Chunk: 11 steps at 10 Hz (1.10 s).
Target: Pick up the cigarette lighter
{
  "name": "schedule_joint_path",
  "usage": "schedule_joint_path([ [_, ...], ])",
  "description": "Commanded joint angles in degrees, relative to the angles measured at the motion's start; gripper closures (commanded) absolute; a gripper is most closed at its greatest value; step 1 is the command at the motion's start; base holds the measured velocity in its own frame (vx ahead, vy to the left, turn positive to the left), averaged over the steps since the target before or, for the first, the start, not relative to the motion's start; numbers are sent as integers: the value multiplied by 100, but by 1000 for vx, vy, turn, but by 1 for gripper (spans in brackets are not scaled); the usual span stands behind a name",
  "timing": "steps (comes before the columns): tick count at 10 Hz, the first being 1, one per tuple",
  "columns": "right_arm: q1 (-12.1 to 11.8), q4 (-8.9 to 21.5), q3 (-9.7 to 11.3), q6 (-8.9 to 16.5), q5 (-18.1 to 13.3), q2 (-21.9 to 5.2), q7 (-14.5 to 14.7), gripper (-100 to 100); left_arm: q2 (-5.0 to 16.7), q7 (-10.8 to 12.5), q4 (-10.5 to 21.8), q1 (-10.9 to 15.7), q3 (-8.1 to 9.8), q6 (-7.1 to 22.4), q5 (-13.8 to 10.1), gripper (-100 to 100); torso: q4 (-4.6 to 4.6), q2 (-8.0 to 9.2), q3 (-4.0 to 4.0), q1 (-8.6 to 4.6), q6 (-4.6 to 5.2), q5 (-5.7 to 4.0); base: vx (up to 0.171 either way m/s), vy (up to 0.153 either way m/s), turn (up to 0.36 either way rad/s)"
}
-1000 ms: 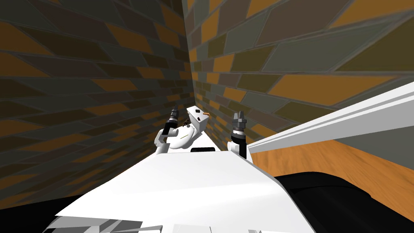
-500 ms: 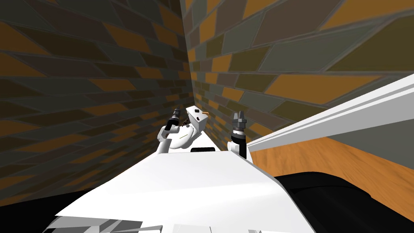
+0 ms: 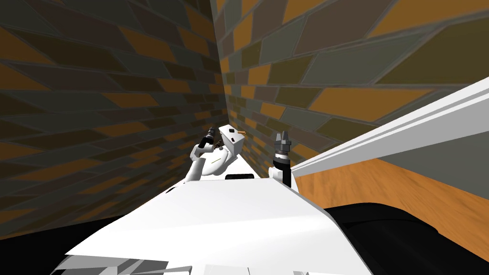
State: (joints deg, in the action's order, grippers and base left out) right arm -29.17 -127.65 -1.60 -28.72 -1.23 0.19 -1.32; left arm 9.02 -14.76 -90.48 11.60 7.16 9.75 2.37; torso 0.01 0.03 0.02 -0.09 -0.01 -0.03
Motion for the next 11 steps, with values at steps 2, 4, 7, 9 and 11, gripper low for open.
schedule_joint_path([
  [2, 0, 0, 0, 0, 0, 0, 0, 0, 11, -129, 480, 426, 45, 402, -24, -100, -1, 0, 0, 2, -1, 0, -14, -21, -19],
  [4, 0, 0, 0, 0, 0, 0, 0, 0, 5, -214, 748, 656, 77, 682, -34, -100, 0, 1, 1, 3, -2, 1, -16, -19, -16],
  [7, 0, 0, 0, 0, 0, 0, 0, 0, -5, -297, 1283, 1011, 110, 996, -43, -100, 0, 0, 0, 0, -1, 0, -12, -20, -19],
  [9, 0, 0, 0, 0, 0, 0, 0, 0, -18, -380, 1626, 1301, 141, 1274, -53, -100, 0, 1, 0, 0, -1, 0, -16, -21, -19],
  [11, 0, 0, 0, 0, 0, 0, 0, 0, -33, -461, 2012, 1588, 172, 1549, -63, -100, 0, 1, 1, 0, -1, 0, -12, -21, -19],
])
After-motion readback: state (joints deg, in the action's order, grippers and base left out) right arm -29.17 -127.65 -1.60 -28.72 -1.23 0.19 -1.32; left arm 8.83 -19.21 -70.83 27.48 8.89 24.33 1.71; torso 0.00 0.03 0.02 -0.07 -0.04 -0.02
